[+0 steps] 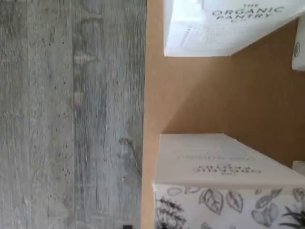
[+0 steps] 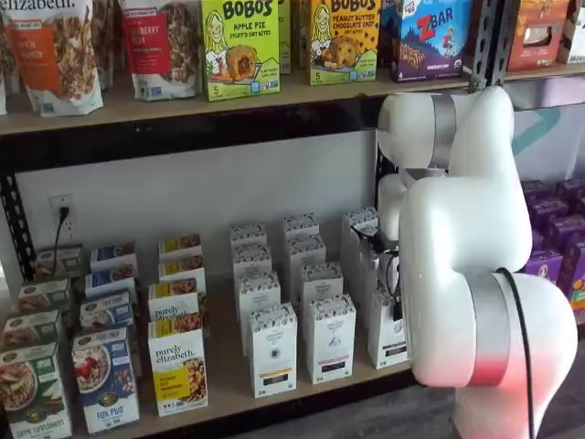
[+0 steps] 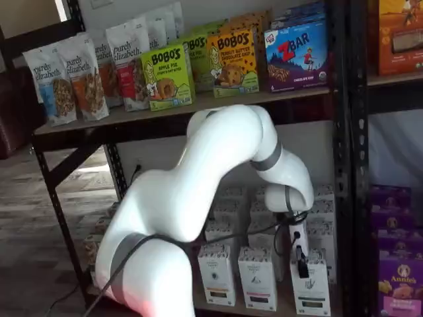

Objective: Pick up the white box with a green strip in the middle, on the bottom shelf, the sixth box from the left

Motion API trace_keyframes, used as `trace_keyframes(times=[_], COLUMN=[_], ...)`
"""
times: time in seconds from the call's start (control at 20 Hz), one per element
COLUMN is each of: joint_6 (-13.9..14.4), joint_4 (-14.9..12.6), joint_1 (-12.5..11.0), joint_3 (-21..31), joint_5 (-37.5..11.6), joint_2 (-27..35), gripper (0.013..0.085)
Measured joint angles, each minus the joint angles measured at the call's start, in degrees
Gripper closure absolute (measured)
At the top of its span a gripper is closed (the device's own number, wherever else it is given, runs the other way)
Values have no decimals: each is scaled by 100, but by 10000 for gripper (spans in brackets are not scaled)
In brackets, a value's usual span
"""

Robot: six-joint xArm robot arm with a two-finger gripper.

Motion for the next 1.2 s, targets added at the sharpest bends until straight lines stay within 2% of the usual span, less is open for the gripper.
trace_keyframes(times=[0.05, 0.1, 0.25, 0.35, 0.65, 0.7, 0.75, 0.9, 0.95, 1.0, 1.2], joint_6=[0, -29, -74, -82, -42, -40, -49, -99, -116, -120, -96], joint_4=[-3, 22, 64, 66, 8, 6, 16, 74, 91, 94, 47], joint_1=[-4, -10, -20, -25, -40, -40, -41, -42, -45, -48, -75], joint_3=[-7, -13, -24, -19, 133, 156, 173, 255, 298, 342, 579], joint_5=[9, 21, 74, 107, 28, 32, 39, 28, 11, -13, -257], joint_2=[5, 7, 4, -11, -96, -111, -124, -182, -210, -238, -354], gripper=[130, 170, 210, 290, 290, 330, 330, 410, 410, 450, 450])
